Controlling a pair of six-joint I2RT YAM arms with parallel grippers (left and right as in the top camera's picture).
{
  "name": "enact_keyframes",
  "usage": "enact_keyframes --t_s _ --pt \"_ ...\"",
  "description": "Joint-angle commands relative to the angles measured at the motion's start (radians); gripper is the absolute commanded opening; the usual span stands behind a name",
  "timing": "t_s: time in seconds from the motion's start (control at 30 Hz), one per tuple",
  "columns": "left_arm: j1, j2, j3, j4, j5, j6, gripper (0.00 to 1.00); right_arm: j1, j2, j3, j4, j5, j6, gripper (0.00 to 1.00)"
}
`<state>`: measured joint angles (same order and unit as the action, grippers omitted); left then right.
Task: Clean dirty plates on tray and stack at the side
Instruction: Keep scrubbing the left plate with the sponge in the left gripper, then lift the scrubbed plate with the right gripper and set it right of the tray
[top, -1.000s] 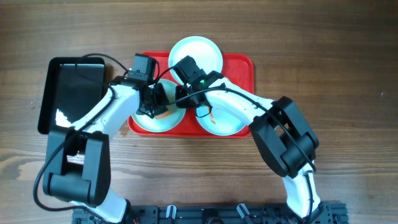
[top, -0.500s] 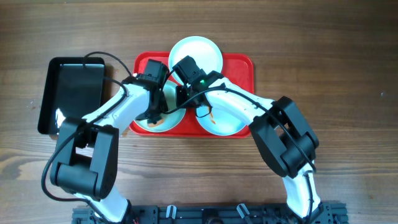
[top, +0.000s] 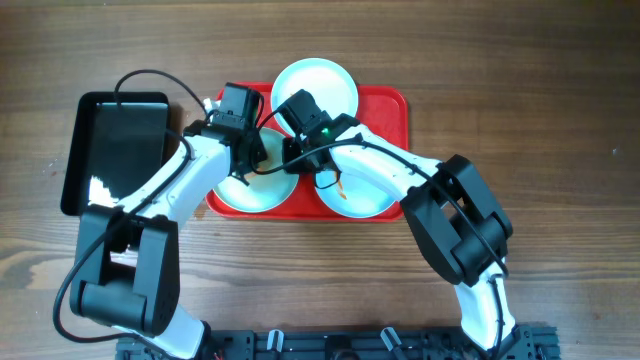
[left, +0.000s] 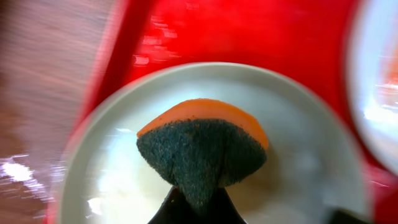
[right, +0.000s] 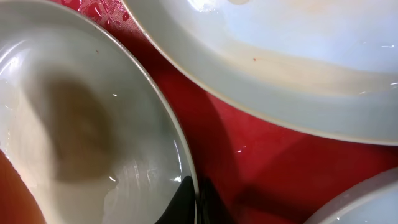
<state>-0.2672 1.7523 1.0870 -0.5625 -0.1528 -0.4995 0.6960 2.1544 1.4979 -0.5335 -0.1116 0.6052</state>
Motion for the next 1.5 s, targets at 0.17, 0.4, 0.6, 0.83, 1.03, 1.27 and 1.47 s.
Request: enact_keyframes --t_s 0.17,0.4,0.6,0.83,1.03,1.27,1.47 --pt "-0.023 0.07 0.011 0.051 0.209 -0.016 0.04 -0.003 0.014 0.0 -0.008 0.022 0.0 0.04" --pt "-0.05 0.156 0.011 0.141 0.241 -0.04 0.04 -0.003 0.014 0.0 -0.006 0.022 0.0 0.04" --pt "-0.049 0.161 0.011 0.009 -0.023 -0.04 0.04 -0.003 0.014 0.0 -0.009 0.022 0.0 0.04" --pt "-0.049 0.161 0.011 -0.143 -0.313 -0.04 0.04 -0.003 0.014 0.0 -0.011 0.022 0.001 0.04" --pt "0.046 0.161 0.011 -0.221 -0.313 -0.032 0.04 -0.003 0.014 0.0 -0.018 0.022 0.001 0.04" --pt "0.101 0.026 0.013 -0.267 -0.239 -0.033 0.04 -0.003 0.014 0.0 -0.014 0.022 0.024 0.04" --pt "0.102 -0.242 0.013 -0.196 -0.218 -0.033 0.04 -0.003 0.014 0.0 -0.014 0.022 0.023 0.04"
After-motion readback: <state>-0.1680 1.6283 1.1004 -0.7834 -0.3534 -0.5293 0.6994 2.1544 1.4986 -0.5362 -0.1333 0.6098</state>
